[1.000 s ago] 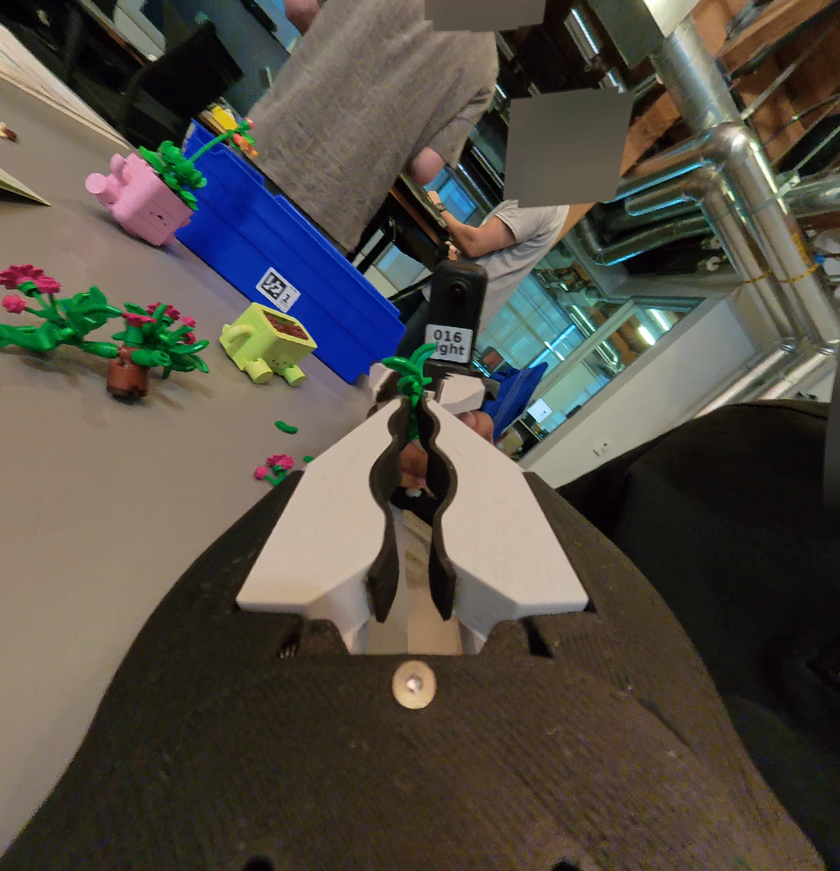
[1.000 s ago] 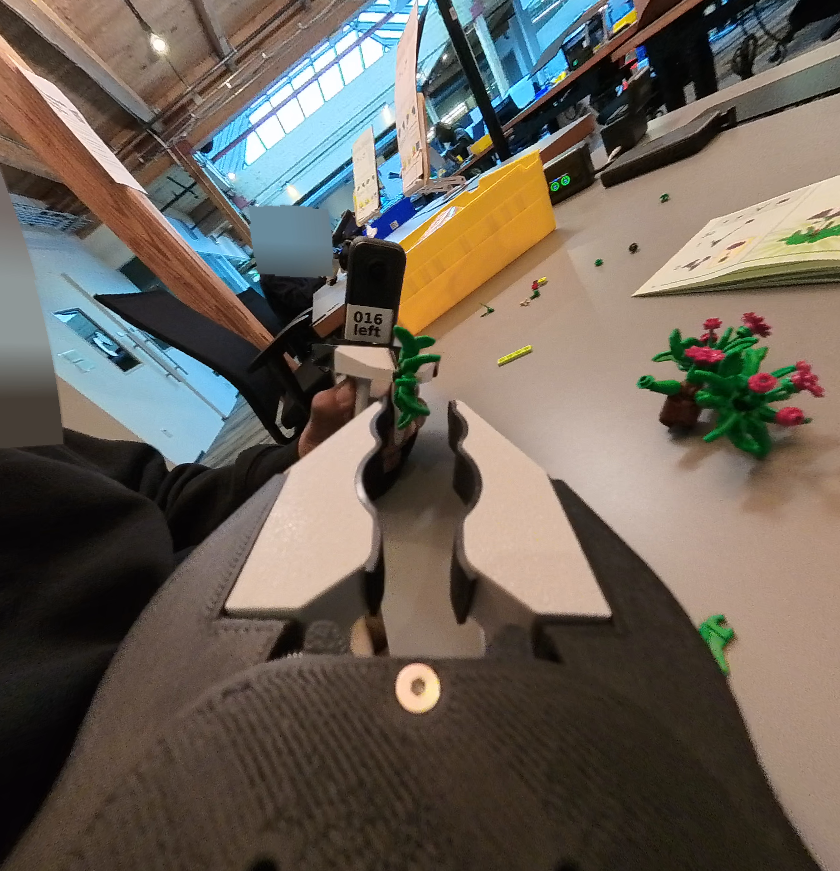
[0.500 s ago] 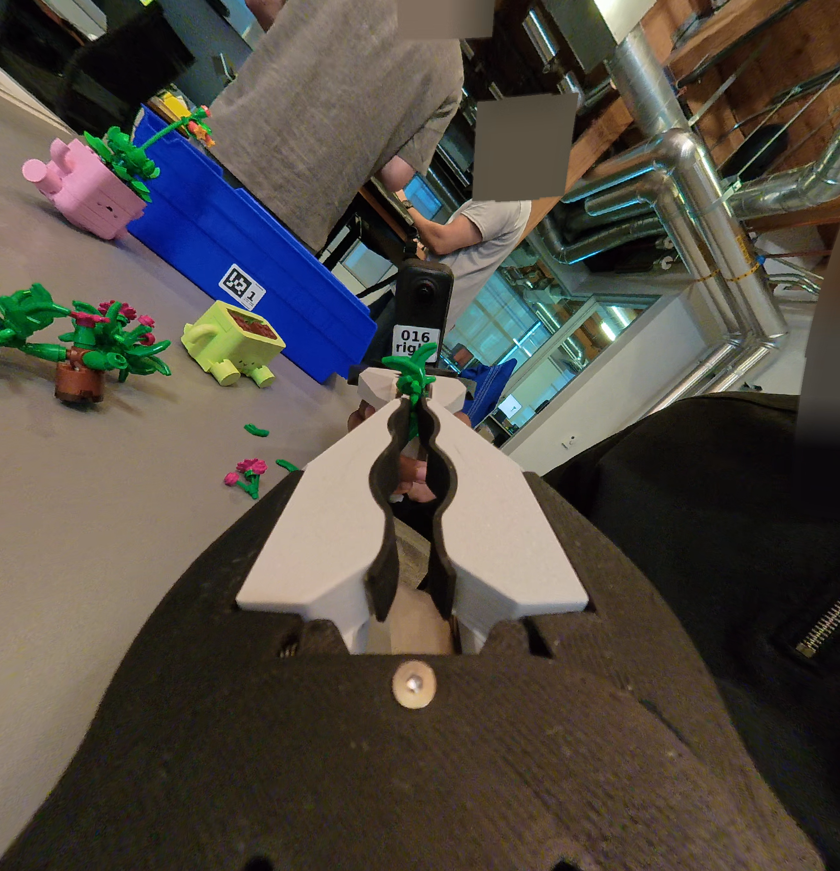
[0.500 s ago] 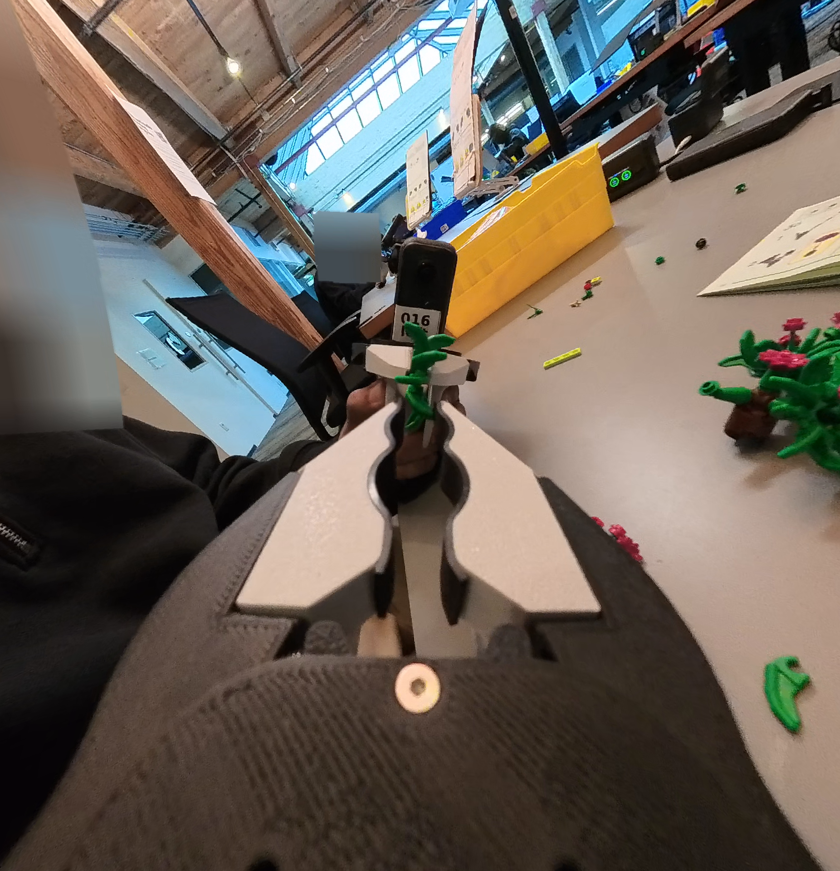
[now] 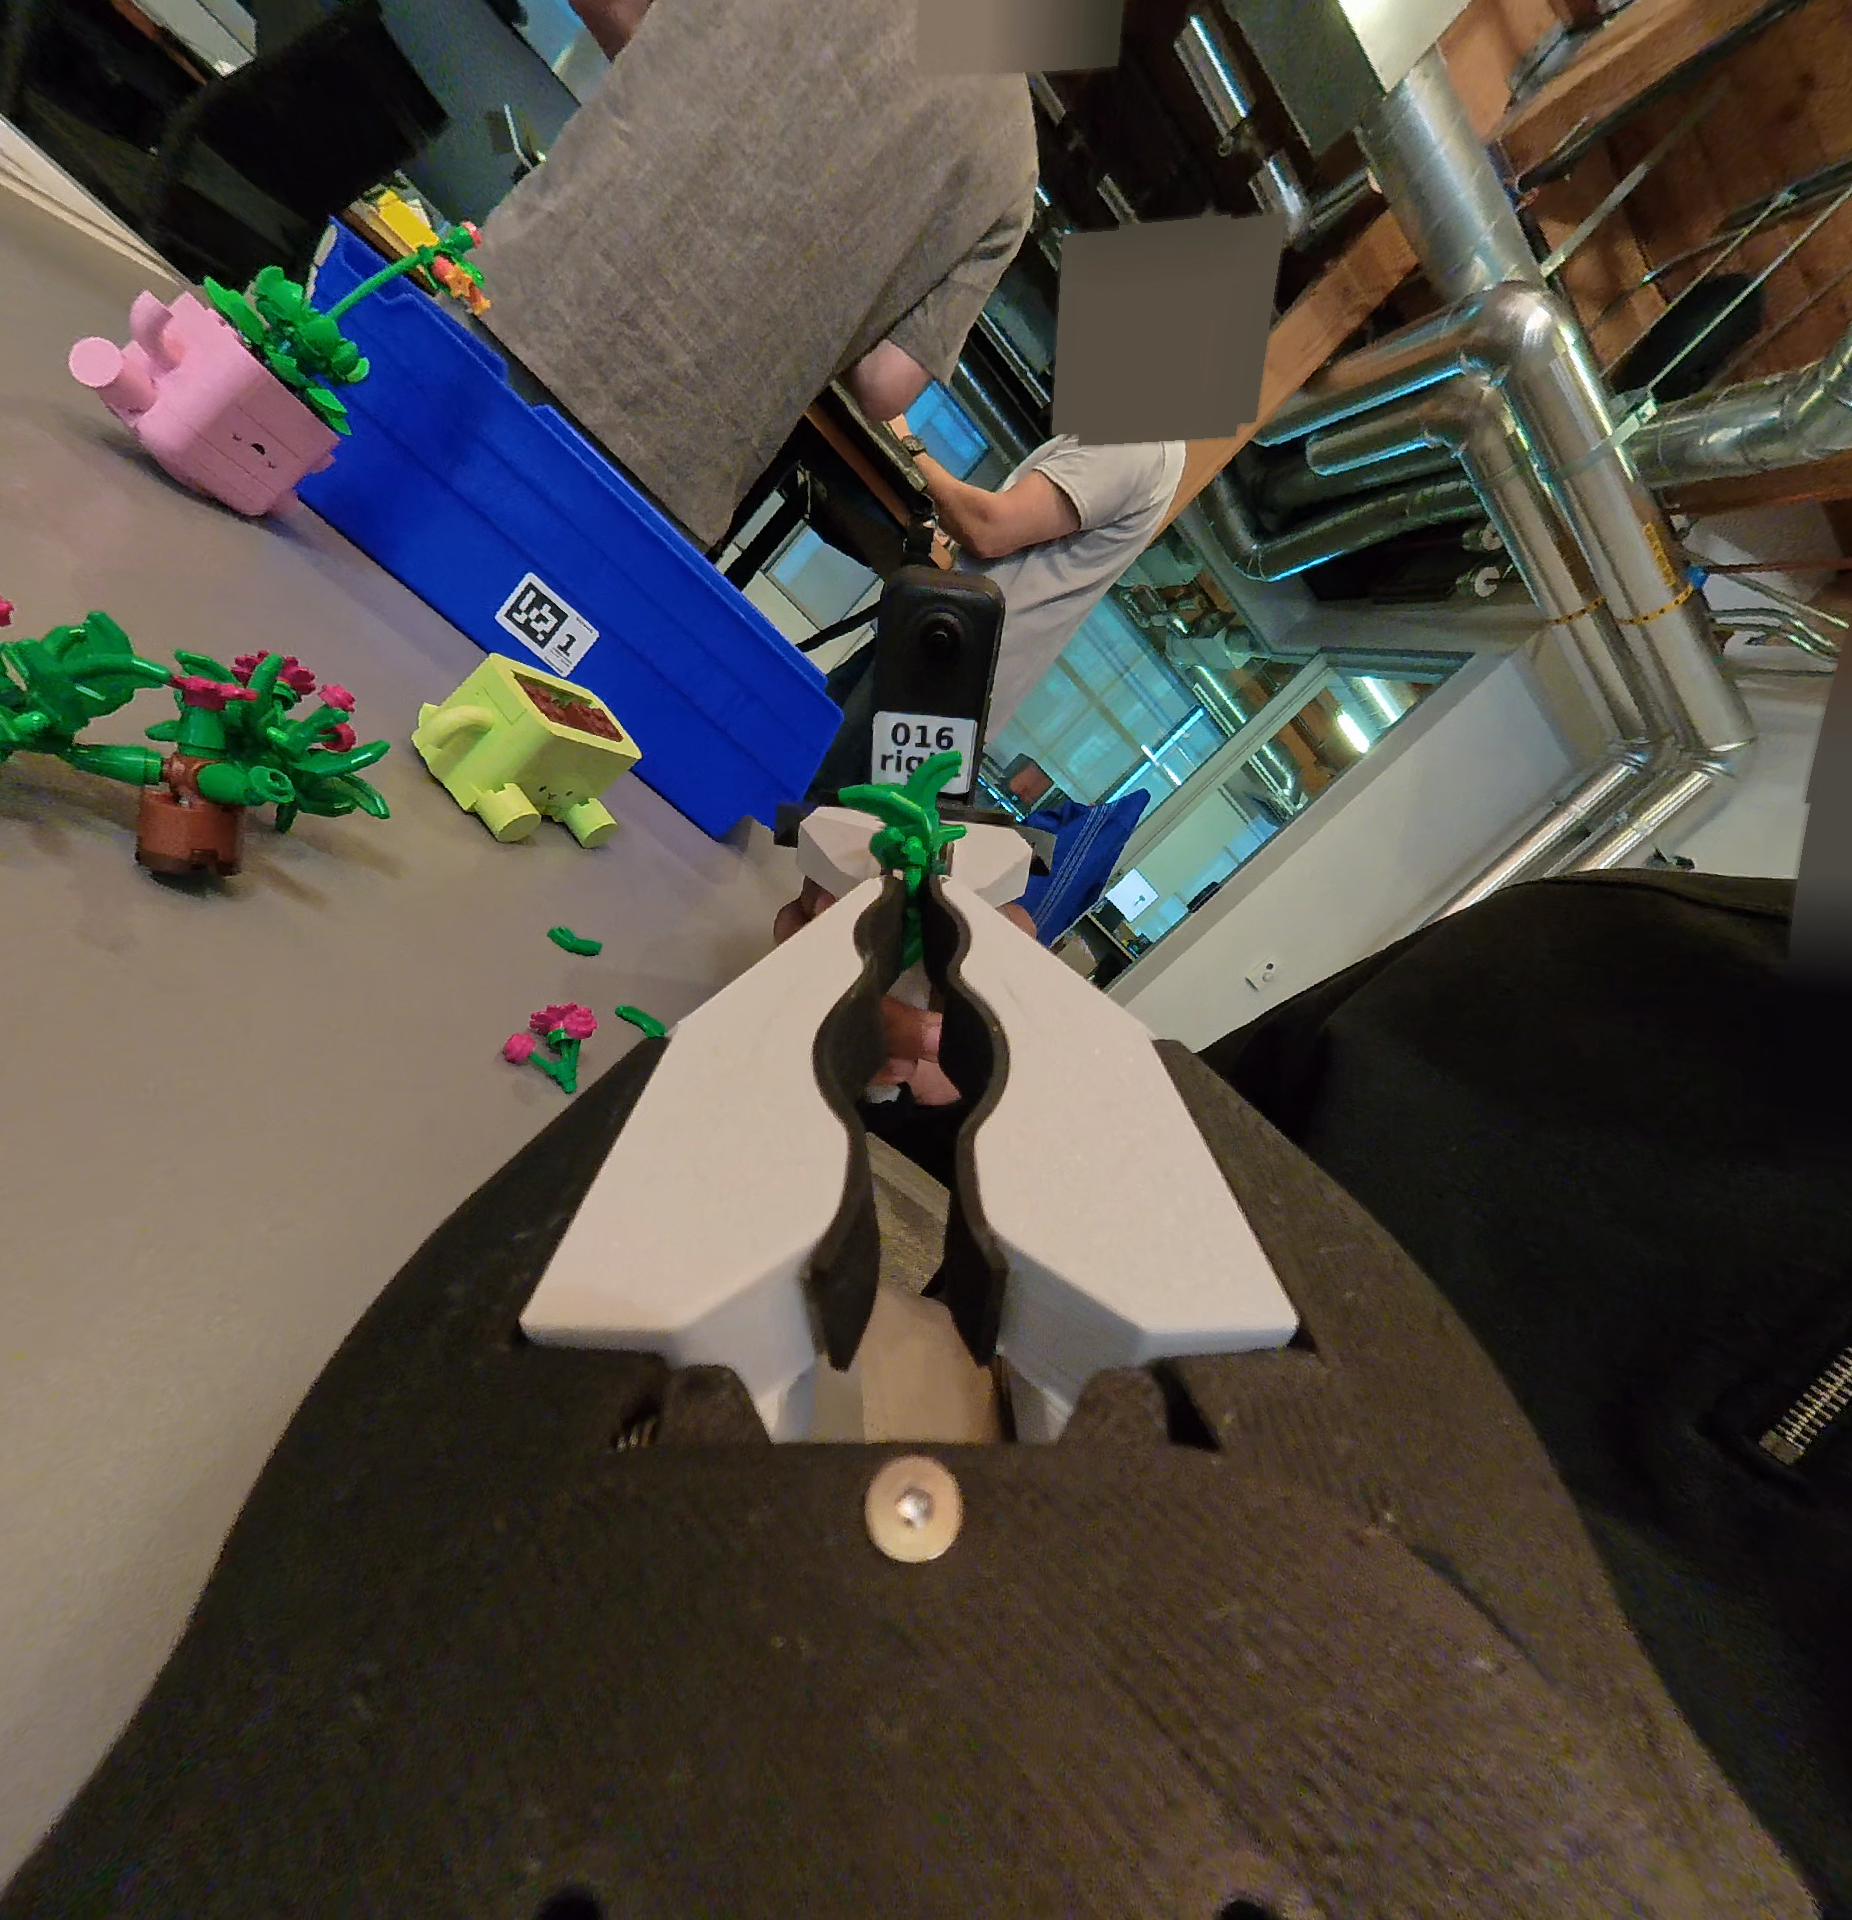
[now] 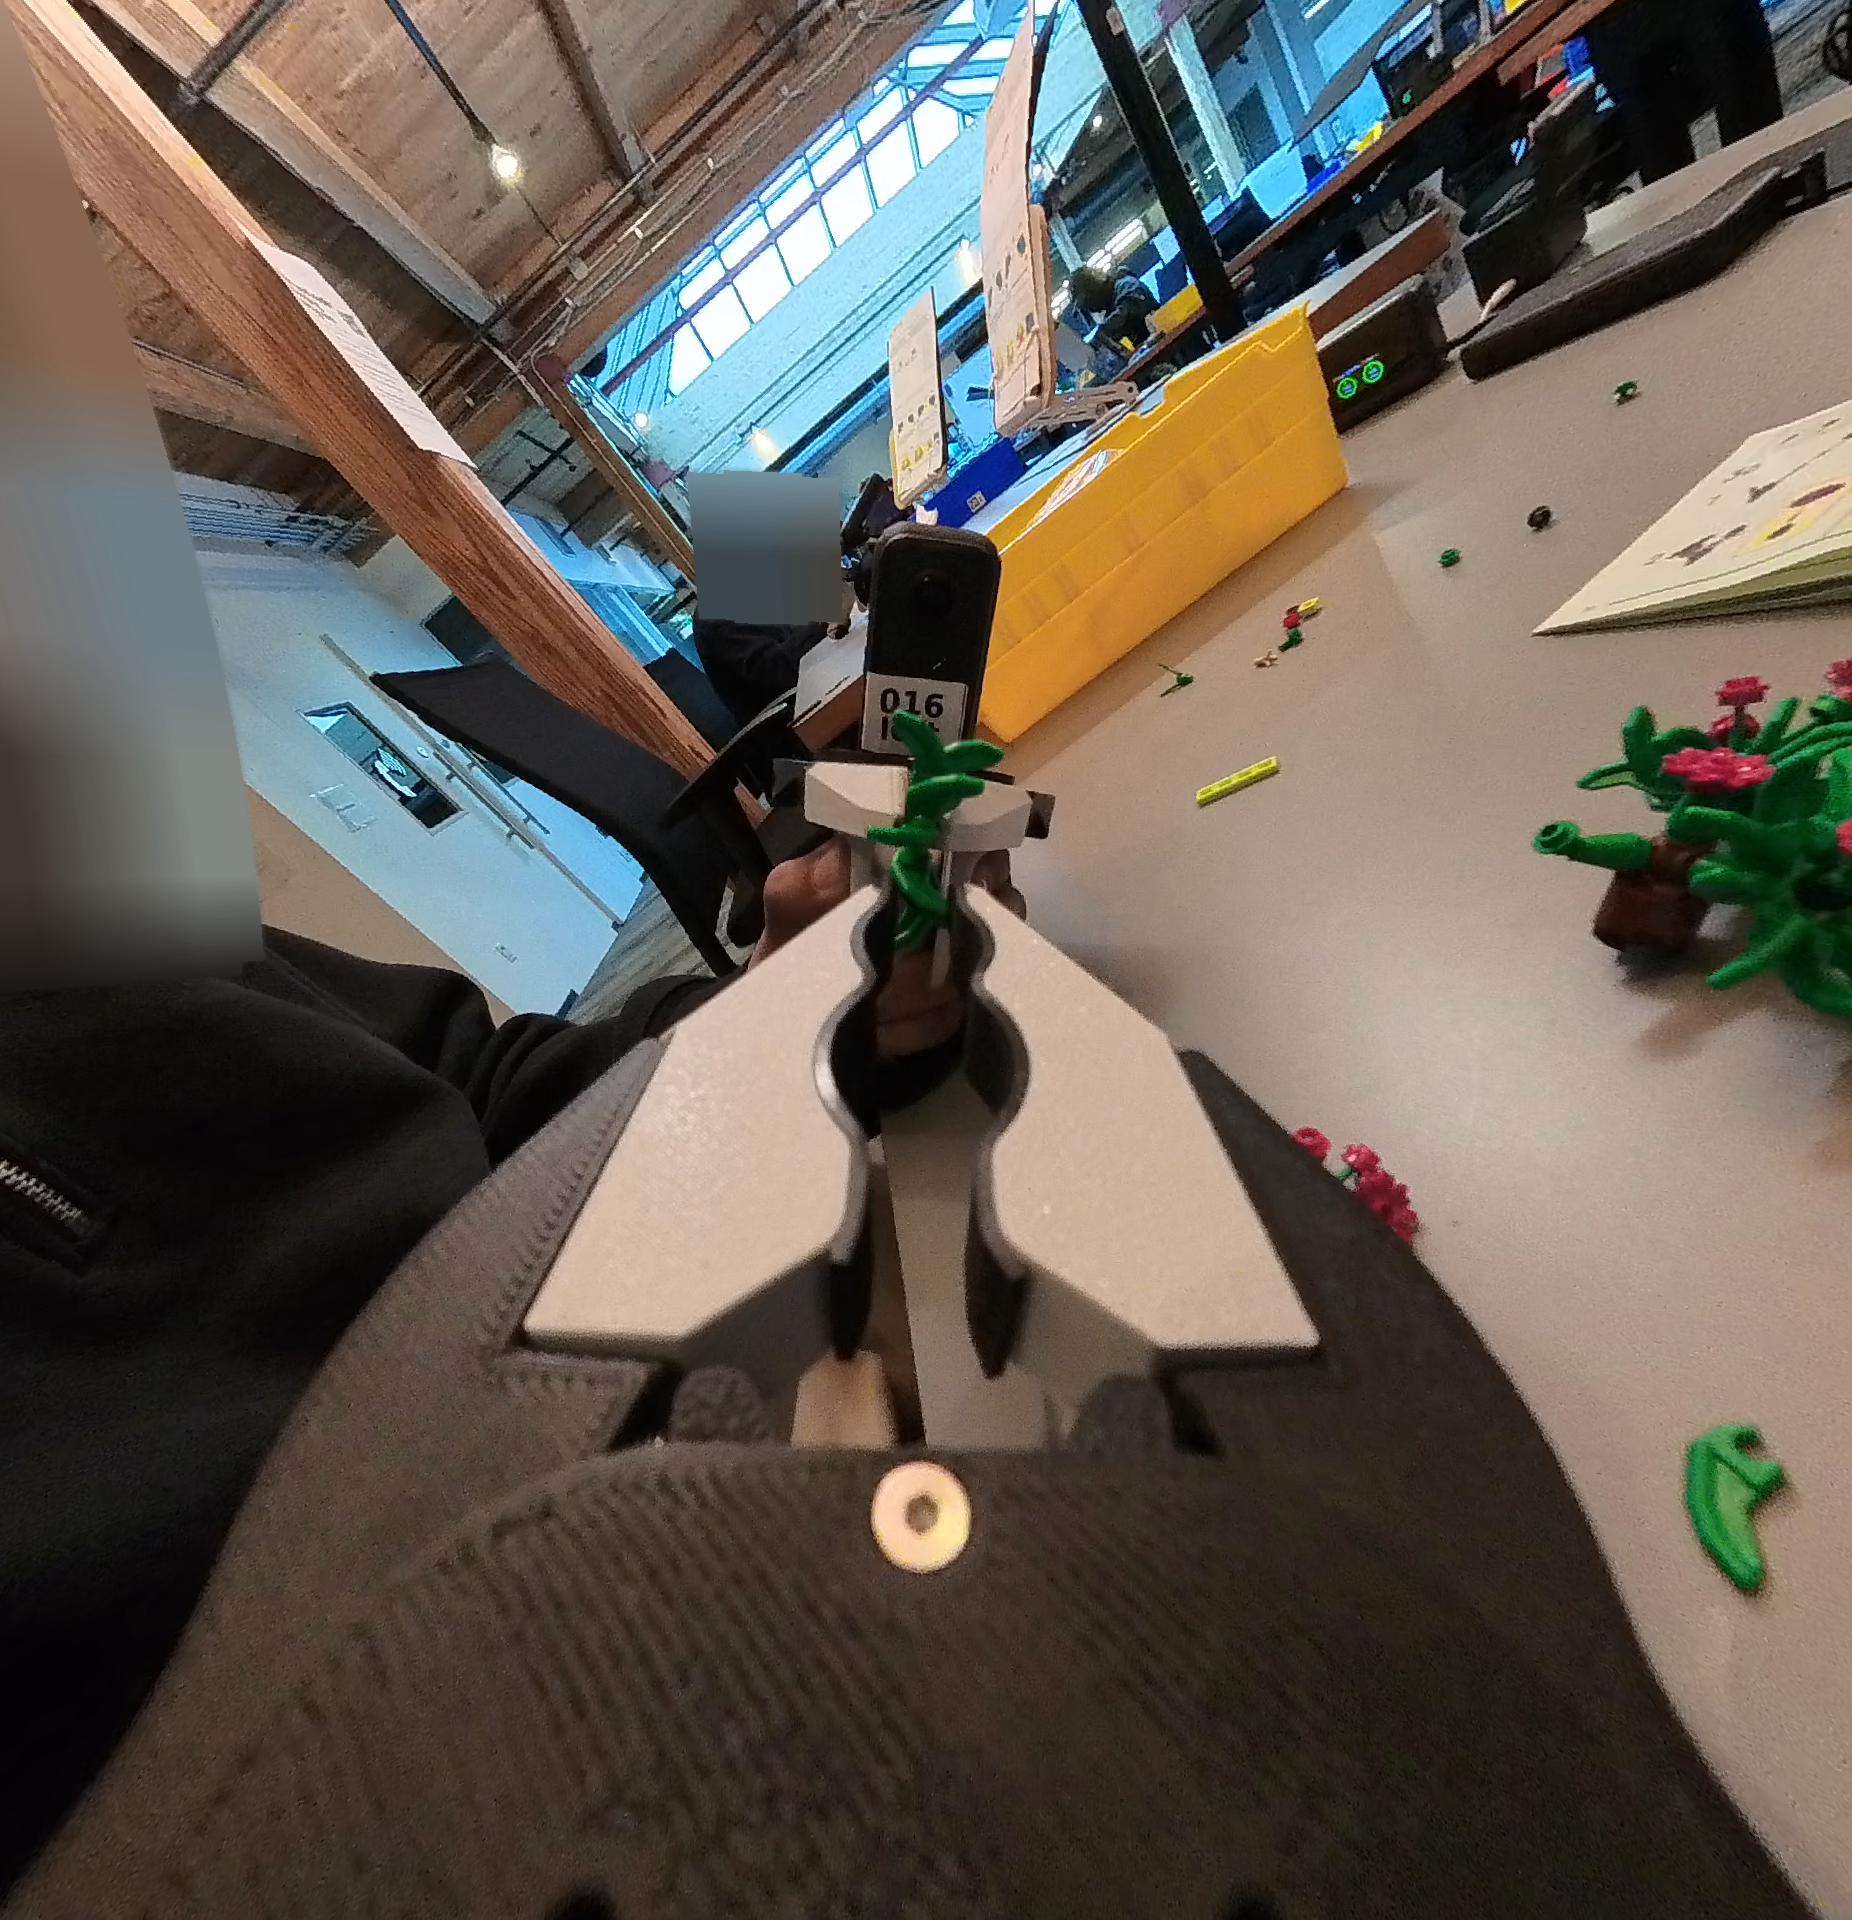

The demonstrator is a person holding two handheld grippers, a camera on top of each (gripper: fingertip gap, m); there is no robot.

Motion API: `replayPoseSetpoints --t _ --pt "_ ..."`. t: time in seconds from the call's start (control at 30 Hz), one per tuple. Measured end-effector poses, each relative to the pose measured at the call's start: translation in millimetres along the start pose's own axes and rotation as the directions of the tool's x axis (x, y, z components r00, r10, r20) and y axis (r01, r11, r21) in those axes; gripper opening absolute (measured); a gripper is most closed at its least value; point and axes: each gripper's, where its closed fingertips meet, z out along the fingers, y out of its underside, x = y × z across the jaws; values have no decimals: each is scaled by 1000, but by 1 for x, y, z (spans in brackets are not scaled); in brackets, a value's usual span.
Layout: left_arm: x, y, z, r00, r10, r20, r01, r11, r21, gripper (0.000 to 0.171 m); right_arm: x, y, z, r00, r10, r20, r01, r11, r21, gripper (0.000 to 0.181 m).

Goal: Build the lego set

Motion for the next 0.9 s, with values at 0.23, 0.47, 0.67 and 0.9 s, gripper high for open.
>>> replayPoseSetpoints --t 0.23,0.47,0.67,0.9 --pt "-6 0 0 998 29 62 -29 1000 2 0 6 1 0 998 34 -48 -35 999 -8 6" --pt "-10 0 0 991 69 115 -70 998 3 0 9 3 0 995 69 -71 -69 998 -10 6" --pt "-10 0 0 991 70 113 -71 997 5 0 10 3 0 995 73 -75 -73 997 -5 6" --pt "1 -4 -1 998 62 26 -63 997 41 0 1 -4 3 994 -73 -76 74 997 13 8"
